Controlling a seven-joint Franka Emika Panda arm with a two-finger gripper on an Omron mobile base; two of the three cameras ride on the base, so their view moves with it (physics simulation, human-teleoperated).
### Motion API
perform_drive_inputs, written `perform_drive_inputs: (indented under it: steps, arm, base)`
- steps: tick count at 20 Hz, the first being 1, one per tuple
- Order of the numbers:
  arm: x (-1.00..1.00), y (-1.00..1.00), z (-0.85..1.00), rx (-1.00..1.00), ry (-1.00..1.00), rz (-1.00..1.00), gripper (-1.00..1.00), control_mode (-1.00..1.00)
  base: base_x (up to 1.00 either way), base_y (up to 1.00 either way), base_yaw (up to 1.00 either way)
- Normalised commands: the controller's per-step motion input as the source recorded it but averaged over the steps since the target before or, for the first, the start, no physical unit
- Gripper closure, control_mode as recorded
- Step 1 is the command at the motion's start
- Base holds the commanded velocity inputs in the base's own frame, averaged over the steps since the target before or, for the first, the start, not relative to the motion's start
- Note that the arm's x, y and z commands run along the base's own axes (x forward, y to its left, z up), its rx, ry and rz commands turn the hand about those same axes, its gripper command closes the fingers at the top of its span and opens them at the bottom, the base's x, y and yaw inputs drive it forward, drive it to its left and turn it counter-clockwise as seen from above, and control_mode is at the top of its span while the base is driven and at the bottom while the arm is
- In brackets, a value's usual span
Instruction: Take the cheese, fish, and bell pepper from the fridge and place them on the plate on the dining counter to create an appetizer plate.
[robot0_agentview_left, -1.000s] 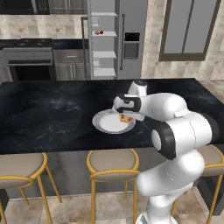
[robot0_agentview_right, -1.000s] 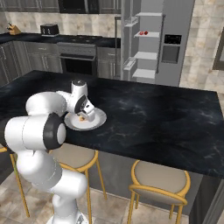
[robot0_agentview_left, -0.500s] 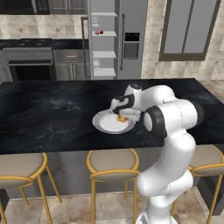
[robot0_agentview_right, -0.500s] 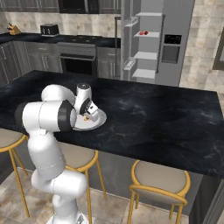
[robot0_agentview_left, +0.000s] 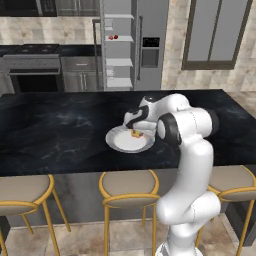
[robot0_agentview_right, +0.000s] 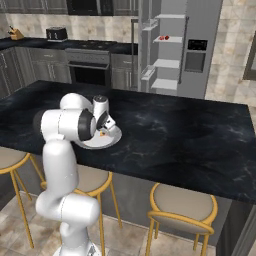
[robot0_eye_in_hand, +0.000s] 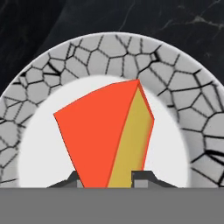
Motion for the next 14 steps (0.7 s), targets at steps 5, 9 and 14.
perform_drive_inputs:
  steps: [5, 9, 14]
  arm:
    - [0.30, 0.00, -0.30, 0.00, 0.00, 0.00, 1.00, -1.00]
    - [0.26, 0.00, -0.31, -0.01, 0.00, -0.01, -1.00, -1.00]
    - [0.06, 0.00, -0.13, -0.02, 0.00, -0.02, -1.00, -1.00]
  base:
    - [0.00, 0.00, 0.00]
    - [0.00, 0.00, 0.00]
    - [0.00, 0.00, 0.00]
